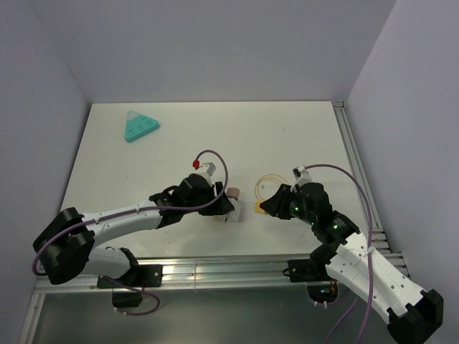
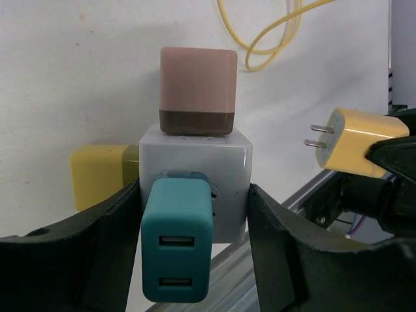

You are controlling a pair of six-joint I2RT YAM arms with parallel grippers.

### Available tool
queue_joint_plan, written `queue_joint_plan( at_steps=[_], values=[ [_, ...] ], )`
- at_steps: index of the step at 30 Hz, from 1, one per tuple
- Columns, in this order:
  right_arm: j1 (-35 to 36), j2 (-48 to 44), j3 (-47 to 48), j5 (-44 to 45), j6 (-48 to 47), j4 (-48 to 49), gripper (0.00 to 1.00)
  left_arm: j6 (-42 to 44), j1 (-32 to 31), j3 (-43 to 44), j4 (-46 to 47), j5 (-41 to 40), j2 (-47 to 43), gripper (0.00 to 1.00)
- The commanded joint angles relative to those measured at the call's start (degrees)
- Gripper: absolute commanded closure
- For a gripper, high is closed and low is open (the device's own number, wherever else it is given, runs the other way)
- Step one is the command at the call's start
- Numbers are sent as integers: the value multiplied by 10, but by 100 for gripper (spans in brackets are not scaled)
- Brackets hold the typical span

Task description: Insert the plug

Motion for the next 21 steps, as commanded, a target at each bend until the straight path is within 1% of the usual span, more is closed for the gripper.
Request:
queue_joint_plan(
  at_steps=[1, 5, 8, 10, 14, 21],
  values=[
    [-4, 5, 12, -67, -3, 42, 100, 0, 3, -20, 125, 44, -40, 100],
    [-2, 20, 13, -98, 4, 50, 100, 2, 8, -63, 179, 74, -71, 100],
    [3, 24, 18, -95, 4, 42, 100, 1, 11, -82, 210, 84, -79, 100],
    [7, 23, 20, -99, 12, 45, 100, -6, 12, -93, 228, 84, -82, 100],
    [22, 29, 23, -107, 43, 63, 100, -21, 12, -96, 231, 70, -84, 100],
    [90, 39, 44, -45, 88, 59, 100, -48, 12, -114, 253, 26, -85, 100]
  ],
)
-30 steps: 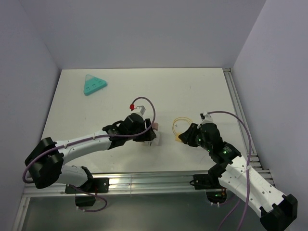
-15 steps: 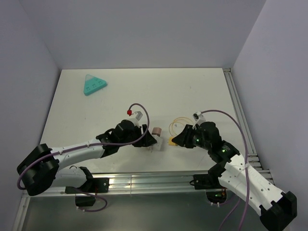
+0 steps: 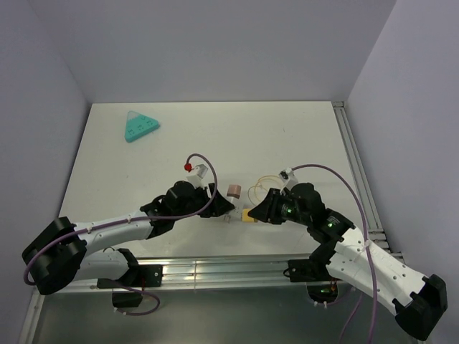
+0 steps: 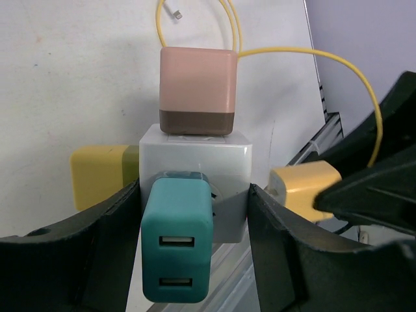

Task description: Insert the plug

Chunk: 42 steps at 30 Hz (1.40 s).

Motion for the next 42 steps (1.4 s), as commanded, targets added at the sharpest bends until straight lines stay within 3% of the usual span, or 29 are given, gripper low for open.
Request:
queue_joint_plan(
  at_steps=[1, 32, 42],
  values=[
    [23, 3, 35, 33, 30, 30, 100, -27, 3, -7, 78, -20, -20, 100],
    [55, 80, 18, 75, 74, 108, 100, -35, -45, -3, 75, -84, -13, 100],
    [59, 111, 9, 81, 75, 137, 100, -56, -48, -21, 110, -57, -16, 100]
  ],
)
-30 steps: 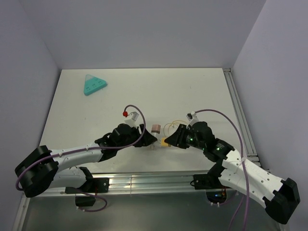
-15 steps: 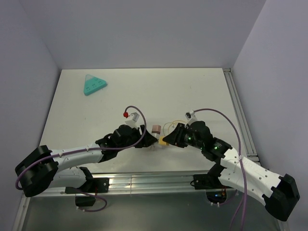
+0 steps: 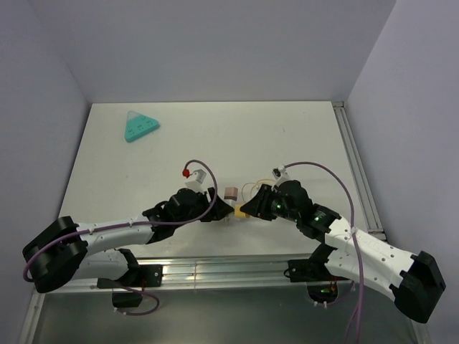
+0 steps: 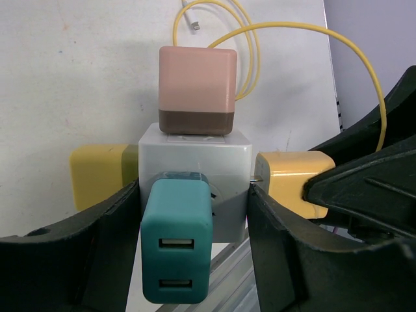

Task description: Insert the plug

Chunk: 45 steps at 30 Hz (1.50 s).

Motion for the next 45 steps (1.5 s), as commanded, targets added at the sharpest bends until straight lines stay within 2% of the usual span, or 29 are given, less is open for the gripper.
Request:
queue_joint_plan(
  at_steps=[1, 11, 17, 24, 30, 32, 33, 36, 42, 45],
  values=[
    [7, 20, -1, 4, 4, 58, 100, -31, -7, 0, 102, 31, -15, 100],
    [7, 84, -38, -8, -14, 137, 100, -49, -7, 14, 111, 67, 47, 100],
    [-34, 100, -81, -53, -28, 197, 100, -44, -7, 22, 92, 70, 56, 100],
    [-37, 118, -79, -47, -47, 199, 100, -46, -7, 22, 107, 86, 70, 100],
    [-38, 53, -71, 1, -61, 127, 100, -12, -12, 70, -12, 28, 63, 99],
    [-39, 23, -75, 11, -61, 106, 100, -2, -14, 76, -31, 28, 57, 86],
    [-40, 14, -77, 12, -59, 103, 100, 0, -14, 77, -37, 10, 54, 69],
    [-41, -7, -89, 12, -55, 103, 100, 4, -16, 77, -39, 7, 44, 45],
    [-44, 15, -115, -5, -54, 149, 100, 8, -17, 64, -31, 6, 26, 23],
    [-44, 19, -119, -7, -49, 159, 100, 9, -17, 46, -15, 6, 10, 17]
  ],
)
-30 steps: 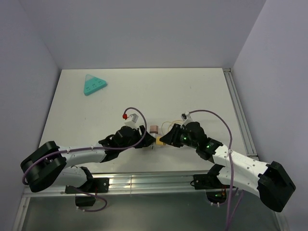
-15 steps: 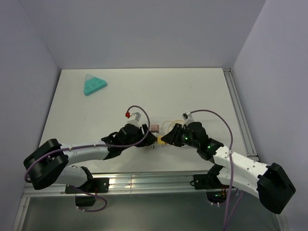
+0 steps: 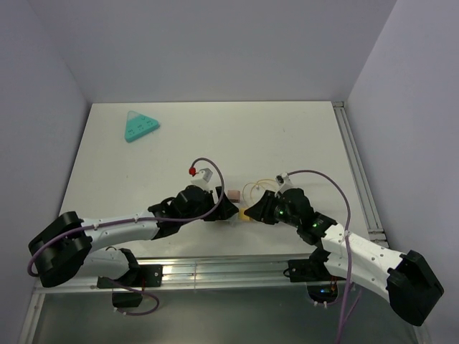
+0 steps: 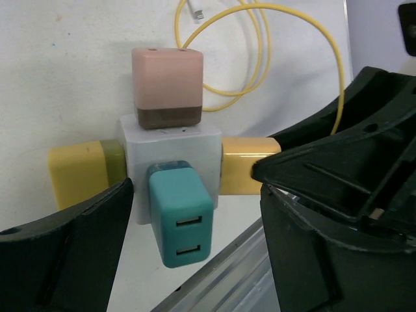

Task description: Insert the plug

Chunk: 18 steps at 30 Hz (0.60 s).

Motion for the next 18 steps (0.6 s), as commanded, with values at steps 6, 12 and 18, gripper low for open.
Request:
queue_joint_plan(
  at_steps=[6, 12, 18],
  values=[
    [-4, -15, -6, 28, -15, 12, 100, 11, -4, -29, 50, 3, -61, 14],
    [-10, -19, -20, 22, -16, 34, 100, 8, -4, -26, 26, -6, -55, 15],
    [-11, -16, -38, 21, -16, 65, 100, 0, -4, -71, 28, -39, -99, 23]
  ],
)
